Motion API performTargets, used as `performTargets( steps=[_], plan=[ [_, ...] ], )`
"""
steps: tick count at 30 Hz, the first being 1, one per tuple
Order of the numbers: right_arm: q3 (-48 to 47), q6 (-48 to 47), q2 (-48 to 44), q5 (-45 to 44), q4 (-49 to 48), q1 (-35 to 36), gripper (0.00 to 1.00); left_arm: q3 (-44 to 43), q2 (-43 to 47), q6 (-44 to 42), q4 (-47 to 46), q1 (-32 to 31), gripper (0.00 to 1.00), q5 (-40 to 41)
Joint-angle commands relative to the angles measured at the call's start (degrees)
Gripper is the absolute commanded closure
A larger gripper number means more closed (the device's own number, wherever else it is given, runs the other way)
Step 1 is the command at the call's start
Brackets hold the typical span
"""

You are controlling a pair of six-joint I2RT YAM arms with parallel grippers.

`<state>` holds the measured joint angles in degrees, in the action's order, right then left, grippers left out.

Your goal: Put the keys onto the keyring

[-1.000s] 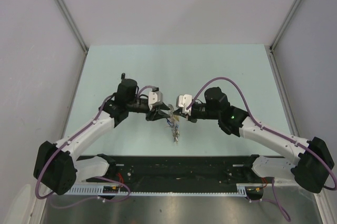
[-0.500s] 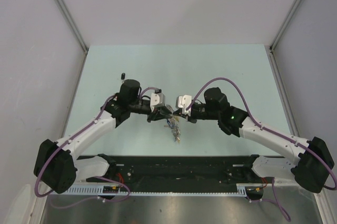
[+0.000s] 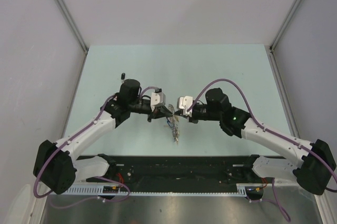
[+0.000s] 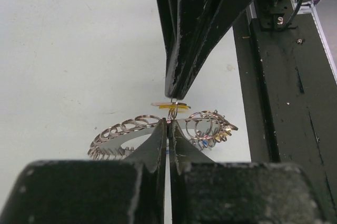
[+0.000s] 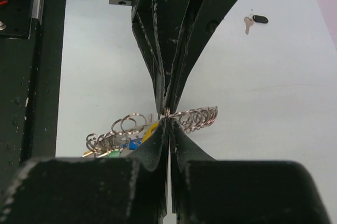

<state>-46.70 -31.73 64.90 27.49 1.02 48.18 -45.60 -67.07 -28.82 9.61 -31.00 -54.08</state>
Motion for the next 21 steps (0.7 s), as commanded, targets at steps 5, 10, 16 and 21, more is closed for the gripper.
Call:
performTargets(
  steps=[5,10,16,21],
  plan=[
    [-1.73,-1.41,-3.12,-2.26,1.36,-1.51,1.0,-1.07,4.05,10.79,-9.07,4.46,1.0,0.21],
    [-1.82,-0.8,-1.89,-1.47,0.22,-1.6,1.0,-0.36,4.14,15.71,-13.47,5.08,1.0,-0.76],
    [-1.82,0.61,-1.27,-1.29,-2.23,-1.51,1.0,-0.45,4.05,16.69,-14.44,4.99,1.0,-0.41],
    [-1.64,3.33,-2.06,-3.23,-4.44,-1.17,0.83,-0.45,3.96,16.6,-14.18,5.08,1.0,0.65]
  ],
)
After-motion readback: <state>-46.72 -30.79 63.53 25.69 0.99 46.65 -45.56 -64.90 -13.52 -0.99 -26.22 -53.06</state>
